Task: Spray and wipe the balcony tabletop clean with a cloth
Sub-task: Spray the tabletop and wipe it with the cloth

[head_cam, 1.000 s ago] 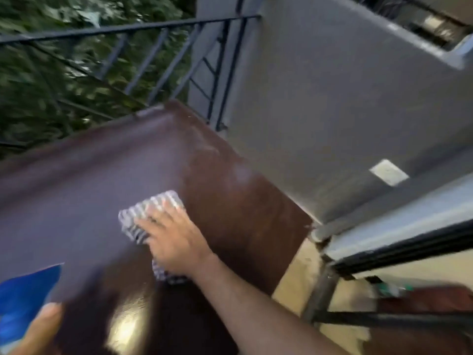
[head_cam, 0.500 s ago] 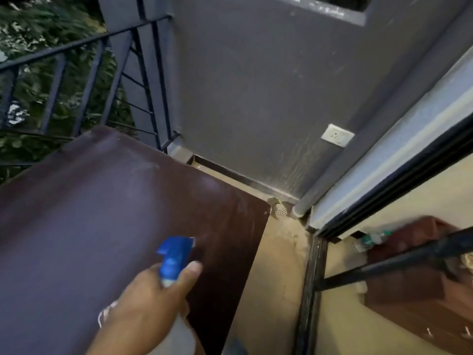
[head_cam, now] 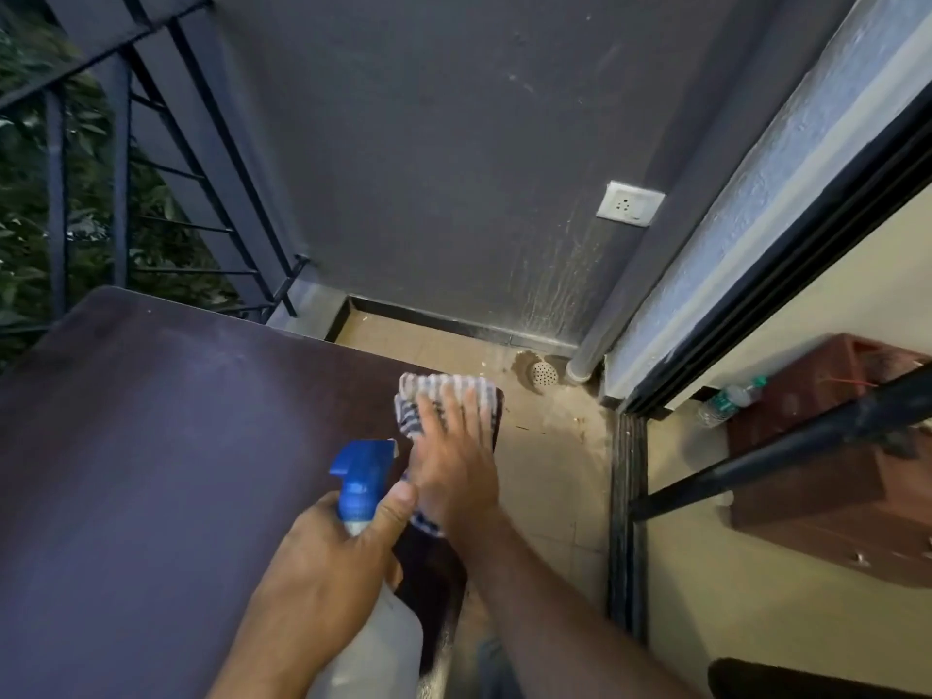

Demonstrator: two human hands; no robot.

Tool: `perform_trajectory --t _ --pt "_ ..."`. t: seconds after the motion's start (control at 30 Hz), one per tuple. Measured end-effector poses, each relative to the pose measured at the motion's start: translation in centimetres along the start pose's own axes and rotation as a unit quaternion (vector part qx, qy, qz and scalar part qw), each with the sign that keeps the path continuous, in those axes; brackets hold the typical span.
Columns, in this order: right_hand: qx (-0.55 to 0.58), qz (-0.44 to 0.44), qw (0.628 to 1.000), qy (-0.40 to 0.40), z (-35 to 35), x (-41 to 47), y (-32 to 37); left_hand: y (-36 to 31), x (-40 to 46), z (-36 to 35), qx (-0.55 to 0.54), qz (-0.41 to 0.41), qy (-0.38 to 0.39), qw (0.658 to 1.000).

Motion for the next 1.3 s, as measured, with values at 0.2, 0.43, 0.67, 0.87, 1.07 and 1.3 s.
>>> perform_trajectory --t 0.2,0.43,0.67,0.87,1.07,1.3 --pt "0.006 -0.027 1.000 0.007 0.8 -2.4 0.6 -0.2 1.1 0.4 -0.015 0.007 -0.001 1.000" --pt "-0.018 -0.049 0.998 0.020 -2.1 -6.9 0.9 -0.4 3.1 0.5 -0.033 0.011 -0.003 0.999" --pt "-0.044 0.014 0.998 0.043 1.9 2.0 0.8 0.4 4.9 1.9 -0.051 0.029 -0.025 0.998" --pt "-0.117 0.087 0.987 0.070 2.1 7.6 4.0 1.8 6.2 4.6 -0.109 0.068 -0.086 0.988" --pt "-0.205 0.203 0.947 0.138 0.1 2.6 2.2 4.1 6.8 9.6 -0.173 0.132 -0.175 0.960" --pt "-0.152 0.327 0.927 0.105 1.1 3.7 5.6 6.0 7.6 13.7 -0.210 0.144 -0.231 0.939"
Point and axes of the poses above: each hand's wrist, its own x-axis towards the middle knuckle, its own z-axis out of the back of the hand, y = z × x, the point moved 2 cm from there along x, towards the middle knuckle, and after that the axes turned 15 degrees about y, right-handed, at the moved point
